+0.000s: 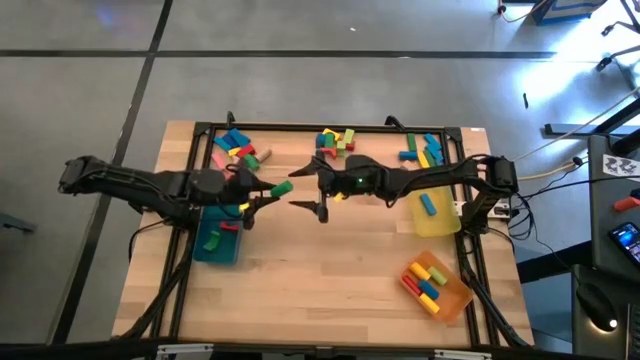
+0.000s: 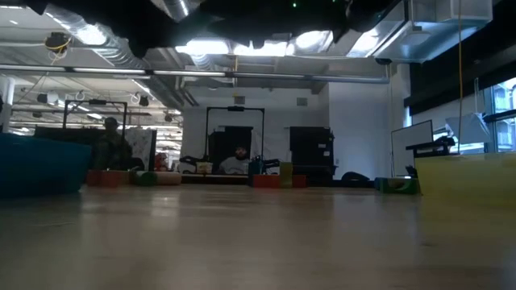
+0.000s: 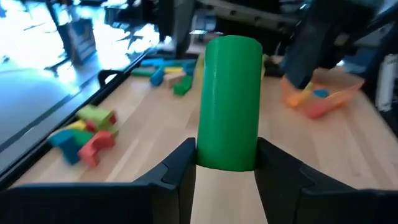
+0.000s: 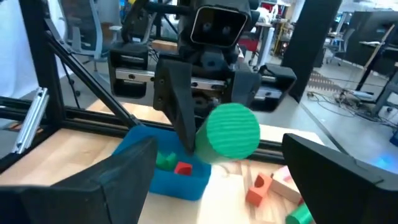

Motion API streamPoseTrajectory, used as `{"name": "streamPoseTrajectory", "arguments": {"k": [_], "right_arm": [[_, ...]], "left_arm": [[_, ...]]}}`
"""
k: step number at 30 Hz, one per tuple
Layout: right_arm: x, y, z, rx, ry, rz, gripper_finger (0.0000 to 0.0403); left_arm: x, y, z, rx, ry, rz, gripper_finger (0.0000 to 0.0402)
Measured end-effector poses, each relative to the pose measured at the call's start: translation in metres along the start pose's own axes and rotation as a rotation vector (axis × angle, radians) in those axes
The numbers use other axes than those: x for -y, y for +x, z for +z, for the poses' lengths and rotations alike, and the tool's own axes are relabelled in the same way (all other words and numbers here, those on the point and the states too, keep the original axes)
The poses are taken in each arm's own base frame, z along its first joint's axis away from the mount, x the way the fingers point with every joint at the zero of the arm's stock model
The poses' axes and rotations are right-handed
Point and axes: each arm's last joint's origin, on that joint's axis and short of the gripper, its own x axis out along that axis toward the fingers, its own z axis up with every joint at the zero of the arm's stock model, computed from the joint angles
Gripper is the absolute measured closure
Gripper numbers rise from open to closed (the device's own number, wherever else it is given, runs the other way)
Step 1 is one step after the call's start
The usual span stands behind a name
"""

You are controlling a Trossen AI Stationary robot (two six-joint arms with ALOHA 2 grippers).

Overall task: Sort blocks by size
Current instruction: Put the green cylindrical block into the orange bin

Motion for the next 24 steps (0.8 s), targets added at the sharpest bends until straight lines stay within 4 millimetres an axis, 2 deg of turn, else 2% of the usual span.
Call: {"name": "streamPoseTrajectory", "arguments": {"k": [11, 16, 19, 24], "right_arm": [[-0.004, 0.000, 0.006, 0.057, -0.007, 0.008, 0.0056], [-0.005, 0.000, 0.006, 0.059, -0.006, 0.027, 0.0062], [-0.006, 0.000, 0.008, 0.083, -0.012, 0.079, 0.0090], [-0.006, 0.000, 0.007, 0.081, -0.013, 0.090, 0.0170]], "left_arm": [[0.013, 0.020, 0.005, 0.088, 0.035, -0.053, 0.0276], [0.015, 0.023, 0.007, 0.124, 0.062, -0.056, 0.0275], [0.015, 0.023, 0.007, 0.121, 0.063, -0.056, 0.0275], [0.015, 0.023, 0.007, 0.120, 0.062, -0.058, 0.0275]]}}
